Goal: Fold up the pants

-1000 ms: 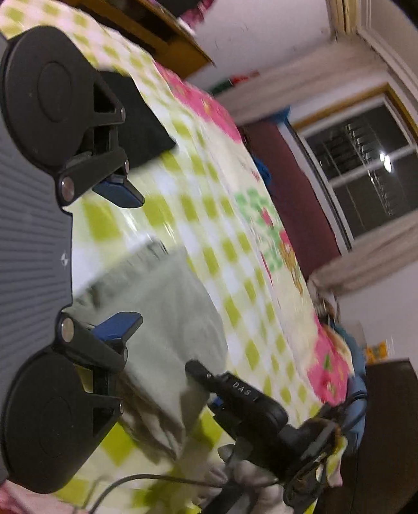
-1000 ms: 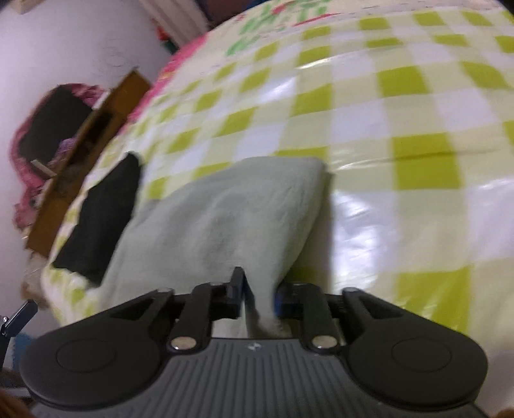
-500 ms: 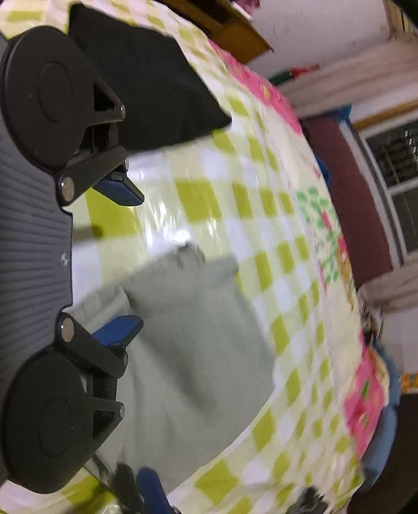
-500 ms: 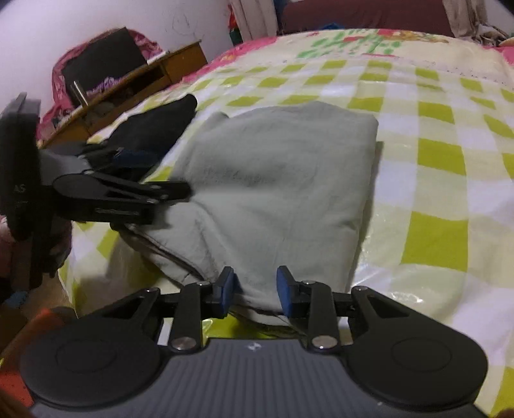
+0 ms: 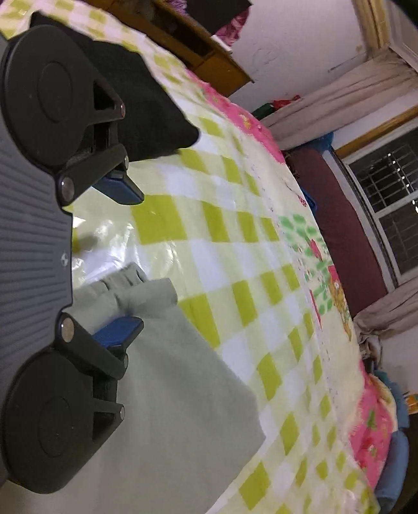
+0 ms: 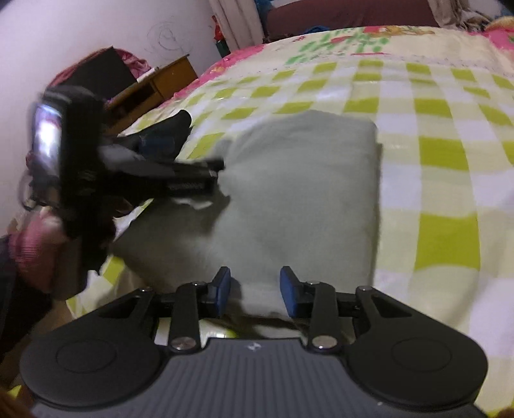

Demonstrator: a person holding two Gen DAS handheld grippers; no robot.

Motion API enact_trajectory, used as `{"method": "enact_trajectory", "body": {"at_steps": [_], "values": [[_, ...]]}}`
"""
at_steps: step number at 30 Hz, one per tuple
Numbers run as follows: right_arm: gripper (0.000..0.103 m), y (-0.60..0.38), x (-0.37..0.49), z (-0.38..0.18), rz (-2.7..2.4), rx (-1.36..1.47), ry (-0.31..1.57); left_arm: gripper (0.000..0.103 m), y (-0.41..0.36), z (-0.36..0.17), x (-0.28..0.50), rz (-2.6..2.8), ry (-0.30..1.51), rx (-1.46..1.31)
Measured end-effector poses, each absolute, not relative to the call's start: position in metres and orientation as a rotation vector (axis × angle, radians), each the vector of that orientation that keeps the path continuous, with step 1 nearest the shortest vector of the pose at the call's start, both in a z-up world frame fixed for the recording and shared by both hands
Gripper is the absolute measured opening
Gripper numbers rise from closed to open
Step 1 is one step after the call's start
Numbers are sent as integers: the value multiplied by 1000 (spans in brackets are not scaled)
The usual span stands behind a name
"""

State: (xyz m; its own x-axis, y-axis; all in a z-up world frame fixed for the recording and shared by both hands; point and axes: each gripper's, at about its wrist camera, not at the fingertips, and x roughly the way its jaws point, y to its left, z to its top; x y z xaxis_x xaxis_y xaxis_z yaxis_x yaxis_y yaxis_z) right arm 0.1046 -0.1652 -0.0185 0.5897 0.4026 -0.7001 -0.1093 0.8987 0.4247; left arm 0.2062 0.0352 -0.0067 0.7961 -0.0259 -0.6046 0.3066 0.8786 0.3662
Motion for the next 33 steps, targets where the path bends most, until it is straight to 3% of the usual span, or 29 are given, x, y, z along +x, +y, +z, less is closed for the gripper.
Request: {"method": "enact_trajectory", "body": {"at_steps": [10,18,33], "values": [[37,-160,93,-17,259,353,890,96,72,-5,164,-55,758,413],[39,-158,59,20,229,338,830,96,71,20,110,-54,720,368],[40,-154,14,13,122,383,821,99,50,25,33,-145,710,276]]}}
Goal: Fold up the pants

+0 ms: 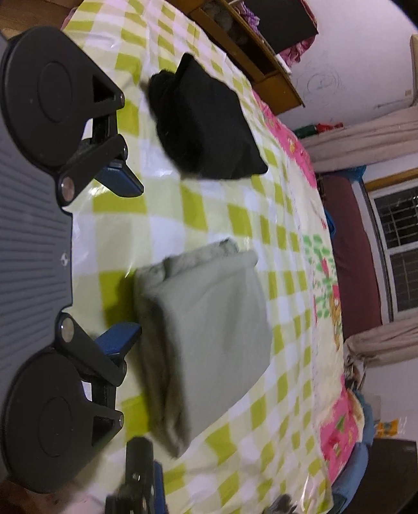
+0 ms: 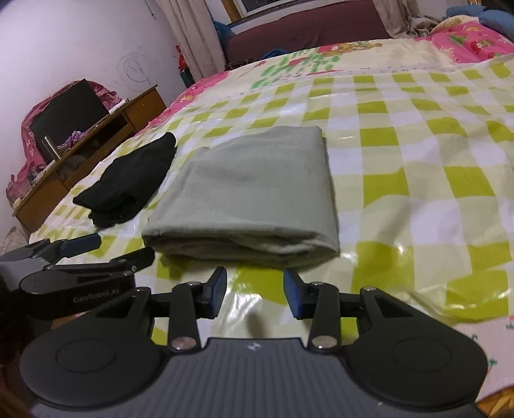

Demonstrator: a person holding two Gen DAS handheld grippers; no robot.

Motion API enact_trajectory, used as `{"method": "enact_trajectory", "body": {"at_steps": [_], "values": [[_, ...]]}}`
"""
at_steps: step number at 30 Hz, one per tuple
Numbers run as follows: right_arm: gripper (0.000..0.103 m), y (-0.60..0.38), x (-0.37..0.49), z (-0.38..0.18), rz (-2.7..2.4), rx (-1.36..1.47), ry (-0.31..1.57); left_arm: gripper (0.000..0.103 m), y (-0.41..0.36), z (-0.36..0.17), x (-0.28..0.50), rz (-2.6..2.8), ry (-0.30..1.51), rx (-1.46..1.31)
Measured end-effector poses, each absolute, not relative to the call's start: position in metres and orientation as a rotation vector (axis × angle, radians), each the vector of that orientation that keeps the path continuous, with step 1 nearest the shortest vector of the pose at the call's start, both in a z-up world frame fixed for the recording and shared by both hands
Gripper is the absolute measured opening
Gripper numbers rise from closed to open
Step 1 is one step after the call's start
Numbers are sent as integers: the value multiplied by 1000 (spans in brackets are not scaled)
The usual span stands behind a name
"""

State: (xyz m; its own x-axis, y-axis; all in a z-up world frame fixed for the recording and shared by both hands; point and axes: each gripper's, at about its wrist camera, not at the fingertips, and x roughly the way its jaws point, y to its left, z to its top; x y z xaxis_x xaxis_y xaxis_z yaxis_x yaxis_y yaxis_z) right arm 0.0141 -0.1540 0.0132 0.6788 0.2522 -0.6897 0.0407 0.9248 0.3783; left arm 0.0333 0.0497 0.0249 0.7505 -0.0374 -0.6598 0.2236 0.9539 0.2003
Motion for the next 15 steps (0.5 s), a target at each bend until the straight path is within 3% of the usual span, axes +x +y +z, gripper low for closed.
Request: {"method": "enact_trajectory", "body": {"at_steps": [15], "values": [[40,-142,6,-7,124,333,846,103,46,0,21,-176,754,241]]}}
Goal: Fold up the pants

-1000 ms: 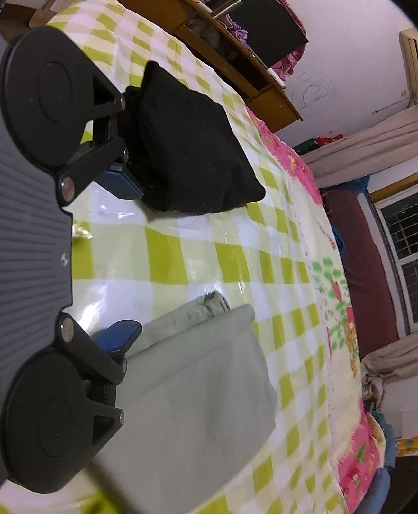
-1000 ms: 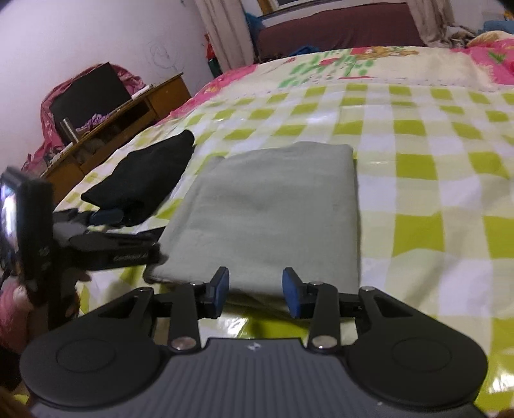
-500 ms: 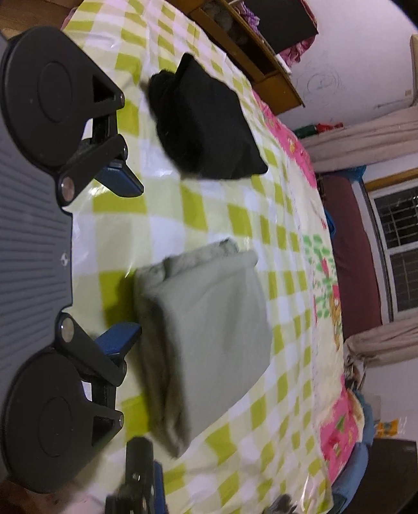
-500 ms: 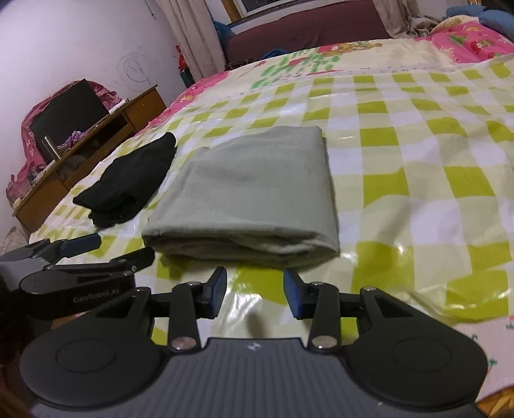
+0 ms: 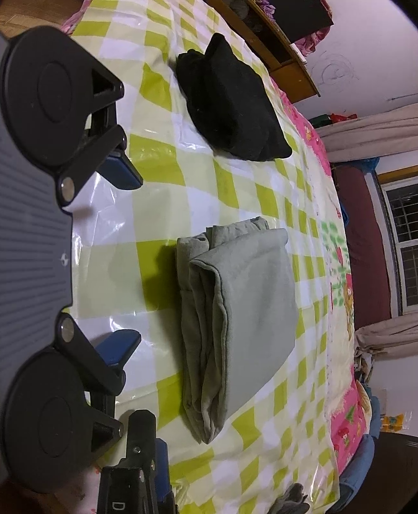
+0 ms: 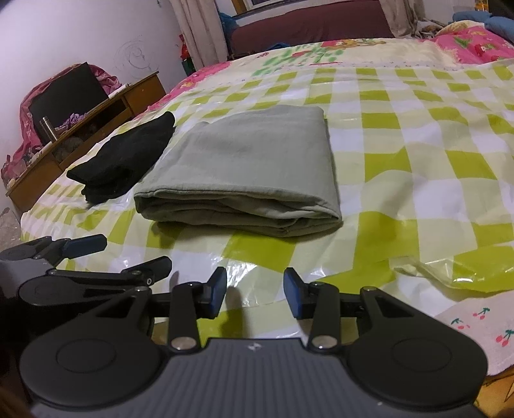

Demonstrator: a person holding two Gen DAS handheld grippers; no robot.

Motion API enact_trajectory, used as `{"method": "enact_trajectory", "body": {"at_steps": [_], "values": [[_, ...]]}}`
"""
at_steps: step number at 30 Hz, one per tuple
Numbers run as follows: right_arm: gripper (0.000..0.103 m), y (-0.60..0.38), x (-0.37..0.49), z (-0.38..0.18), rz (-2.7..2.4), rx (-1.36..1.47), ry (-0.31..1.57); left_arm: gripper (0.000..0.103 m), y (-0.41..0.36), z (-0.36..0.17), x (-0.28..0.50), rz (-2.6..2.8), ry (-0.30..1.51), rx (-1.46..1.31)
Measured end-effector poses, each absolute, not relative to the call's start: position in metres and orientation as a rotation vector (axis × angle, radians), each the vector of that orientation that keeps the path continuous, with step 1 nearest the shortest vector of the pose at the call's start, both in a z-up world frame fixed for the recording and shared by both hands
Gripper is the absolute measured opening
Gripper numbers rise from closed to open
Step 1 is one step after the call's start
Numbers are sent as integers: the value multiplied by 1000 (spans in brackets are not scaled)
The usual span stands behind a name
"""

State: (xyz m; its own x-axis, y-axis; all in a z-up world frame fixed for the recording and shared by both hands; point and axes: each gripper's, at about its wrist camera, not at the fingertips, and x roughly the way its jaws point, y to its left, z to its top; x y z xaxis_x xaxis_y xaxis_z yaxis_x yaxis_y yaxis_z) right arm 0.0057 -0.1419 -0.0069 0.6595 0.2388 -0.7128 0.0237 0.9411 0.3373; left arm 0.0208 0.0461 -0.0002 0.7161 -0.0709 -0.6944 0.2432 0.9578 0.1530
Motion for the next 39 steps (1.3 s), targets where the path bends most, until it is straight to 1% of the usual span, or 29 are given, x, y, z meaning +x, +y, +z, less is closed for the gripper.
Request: {"method": "enact_trajectory", "body": {"at_steps": [39], "values": [[41,-134,2,-4,100,229,806,103,44,6,12,-203,706,247]]}}
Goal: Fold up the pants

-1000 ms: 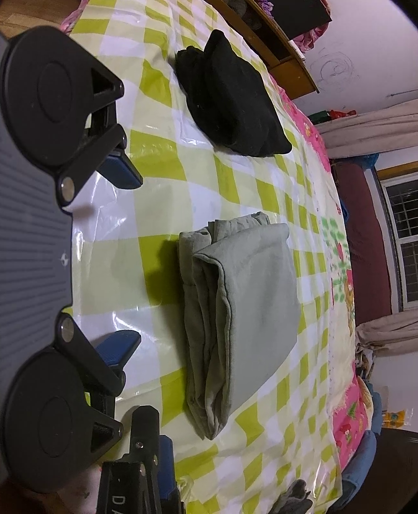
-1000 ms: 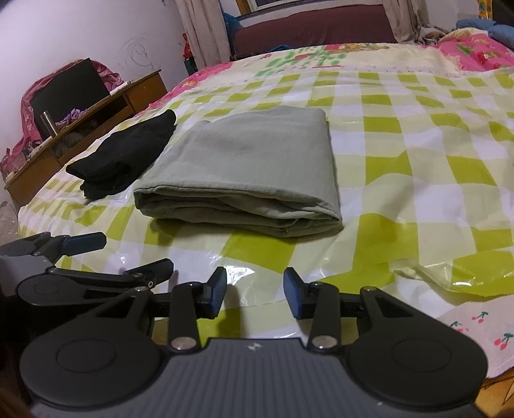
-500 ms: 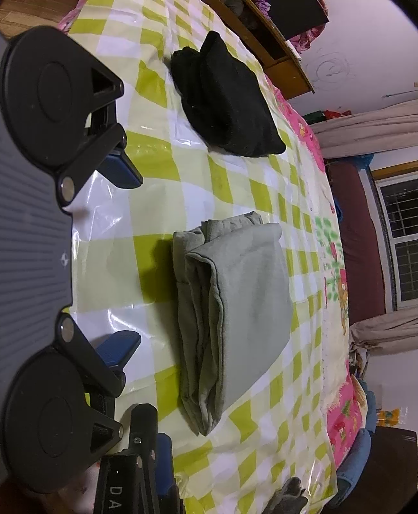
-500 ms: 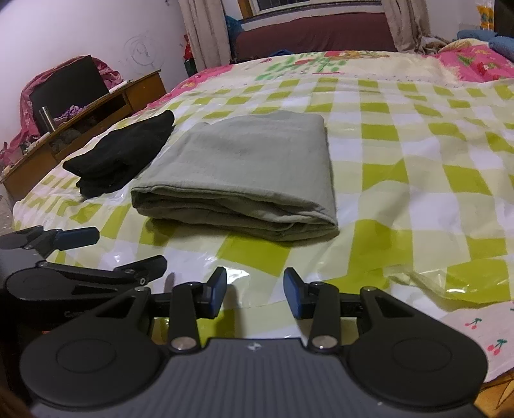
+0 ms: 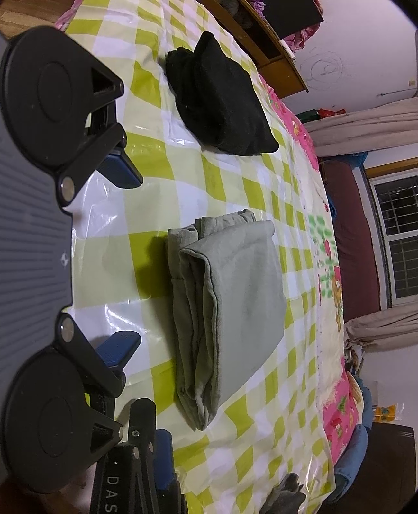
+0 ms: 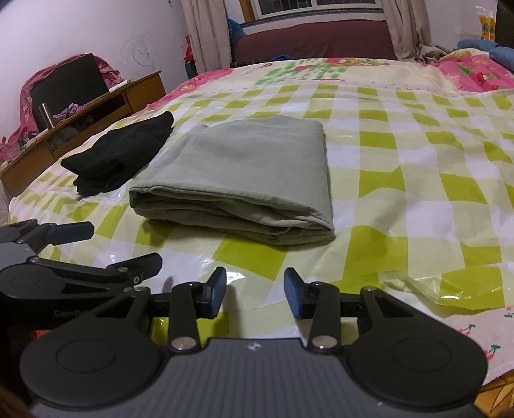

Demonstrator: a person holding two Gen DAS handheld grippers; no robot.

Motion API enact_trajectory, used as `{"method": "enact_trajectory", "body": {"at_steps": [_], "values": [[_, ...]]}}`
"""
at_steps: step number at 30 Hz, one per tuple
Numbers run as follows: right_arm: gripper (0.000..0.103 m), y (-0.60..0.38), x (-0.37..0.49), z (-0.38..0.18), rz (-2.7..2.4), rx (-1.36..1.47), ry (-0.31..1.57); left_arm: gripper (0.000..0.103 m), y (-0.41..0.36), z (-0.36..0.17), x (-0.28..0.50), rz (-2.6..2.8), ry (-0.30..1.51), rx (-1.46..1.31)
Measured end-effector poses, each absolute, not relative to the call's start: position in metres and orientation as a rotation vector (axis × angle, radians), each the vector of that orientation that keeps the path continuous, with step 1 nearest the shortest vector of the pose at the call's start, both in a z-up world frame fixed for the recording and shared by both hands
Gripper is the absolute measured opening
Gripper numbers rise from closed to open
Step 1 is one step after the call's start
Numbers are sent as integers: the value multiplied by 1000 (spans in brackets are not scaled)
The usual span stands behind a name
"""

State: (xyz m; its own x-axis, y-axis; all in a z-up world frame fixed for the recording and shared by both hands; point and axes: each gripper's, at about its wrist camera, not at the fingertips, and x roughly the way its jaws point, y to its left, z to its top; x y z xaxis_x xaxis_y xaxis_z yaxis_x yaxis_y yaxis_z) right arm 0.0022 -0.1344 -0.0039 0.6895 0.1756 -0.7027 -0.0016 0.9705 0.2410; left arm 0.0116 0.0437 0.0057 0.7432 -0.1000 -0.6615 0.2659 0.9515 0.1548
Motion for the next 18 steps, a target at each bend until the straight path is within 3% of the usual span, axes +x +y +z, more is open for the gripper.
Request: {"method": "enact_trajectory", "body": {"at_steps": [18], "values": [[42,-131,2,-6,107,218,812,103,43,5,11,-203,704,252]]}}
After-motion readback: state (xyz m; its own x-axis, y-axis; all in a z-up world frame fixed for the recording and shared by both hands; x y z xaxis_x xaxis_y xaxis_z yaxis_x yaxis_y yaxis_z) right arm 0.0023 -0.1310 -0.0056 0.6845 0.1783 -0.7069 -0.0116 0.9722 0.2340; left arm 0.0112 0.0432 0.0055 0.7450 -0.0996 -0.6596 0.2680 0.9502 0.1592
